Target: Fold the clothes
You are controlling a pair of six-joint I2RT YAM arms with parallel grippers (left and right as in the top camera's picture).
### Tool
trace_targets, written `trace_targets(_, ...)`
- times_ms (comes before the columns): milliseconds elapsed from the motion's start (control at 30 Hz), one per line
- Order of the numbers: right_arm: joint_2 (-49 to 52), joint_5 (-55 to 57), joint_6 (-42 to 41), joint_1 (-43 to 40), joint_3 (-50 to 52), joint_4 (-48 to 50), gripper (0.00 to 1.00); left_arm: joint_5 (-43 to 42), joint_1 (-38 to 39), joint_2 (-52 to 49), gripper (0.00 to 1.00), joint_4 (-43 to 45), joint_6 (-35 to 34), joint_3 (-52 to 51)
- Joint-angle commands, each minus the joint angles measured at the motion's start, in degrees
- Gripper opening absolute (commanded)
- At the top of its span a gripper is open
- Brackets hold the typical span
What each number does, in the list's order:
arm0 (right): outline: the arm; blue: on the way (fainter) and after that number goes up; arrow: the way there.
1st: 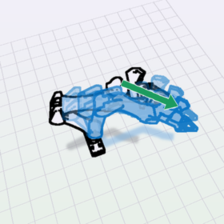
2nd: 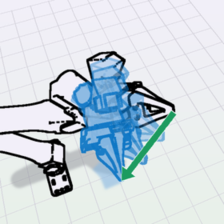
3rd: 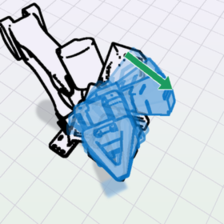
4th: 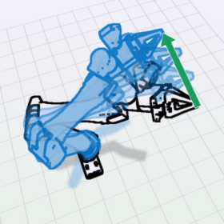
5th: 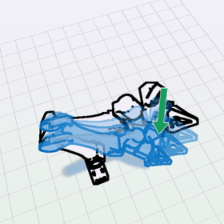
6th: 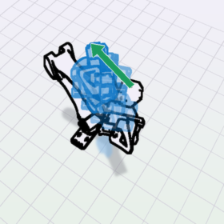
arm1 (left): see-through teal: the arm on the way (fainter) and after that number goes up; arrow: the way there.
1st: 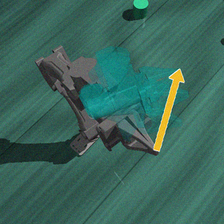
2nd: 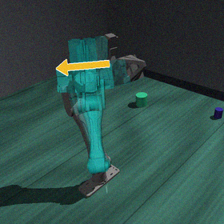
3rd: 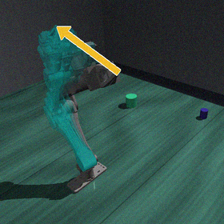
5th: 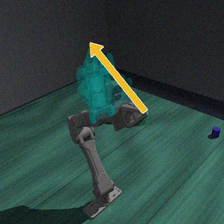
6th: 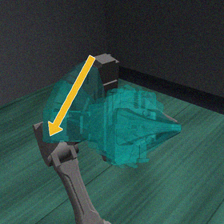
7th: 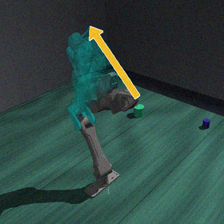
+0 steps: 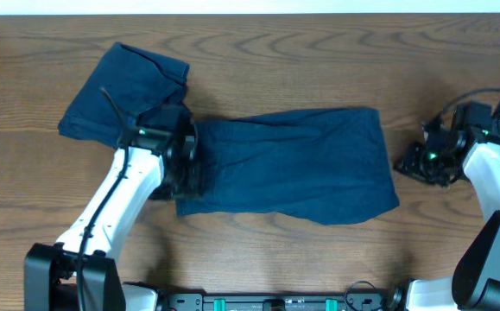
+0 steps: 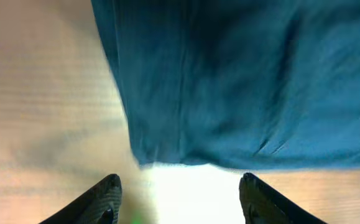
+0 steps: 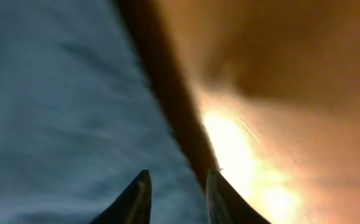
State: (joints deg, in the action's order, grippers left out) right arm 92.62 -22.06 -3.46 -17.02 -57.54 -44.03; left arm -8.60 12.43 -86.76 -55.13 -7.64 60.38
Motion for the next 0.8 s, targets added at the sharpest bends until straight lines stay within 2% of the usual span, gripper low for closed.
trace_targets(0, -0.09, -8.41, 3.96, -0.02, -1.18, 2.62, 0.36, 0.79, -0.26, 0.39, 0.63, 4.66, 0.76, 2.05)
trace_targets(67, -0.04, -7.69, 3.98, 0.17, -1.16, 4.87, 0.41, 2.51, -0.26, -0.07, 0.63, 9.94, 1.97, 1.33)
trace_targets(200, 0.87, -6.80, 3.96, 0.61, -0.96, 9.86, 0.42, 4.72, -0.26, -2.71, 0.63, 17.84, 3.34, -0.61)
trace_targets(433, 5.44, -5.18, 3.89, 1.20, -0.85, 13.40, 0.45, 8.63, -0.26, -9.33, 0.61, 22.14, 3.37, -0.63)
trace_targets(533, 8.61, -6.10, 3.98, 1.92, -0.85, 13.44, 0.45, 9.94, -0.28, -11.23, 0.50, 22.05, 3.37, -0.63)
trace_targets(667, 12.17, -8.85, 4.02, 3.21, -0.85, 14.91, 0.45, 8.39, -0.26, -11.69, 0.24, 21.79, 3.34, -0.63)
trace_targets(700, 12.79, -9.92, 4.00, 3.58, -0.85, 15.34, 0.44, 7.63, -0.26, -11.61, 0.14, 21.81, 3.34, -0.63)
trace_targets(733, 13.25, -10.78, 4.00, 3.93, -0.85, 15.67, 0.38, 7.34, -0.26, -11.58, 0.06, 21.77, 3.30, -0.61)
trace_targets(767, 13.49, -11.43, 3.96, 4.31, -0.85, 15.87, 0.24, 7.10, -0.26, -11.56, 0.06, 21.40, 3.30, -0.57)
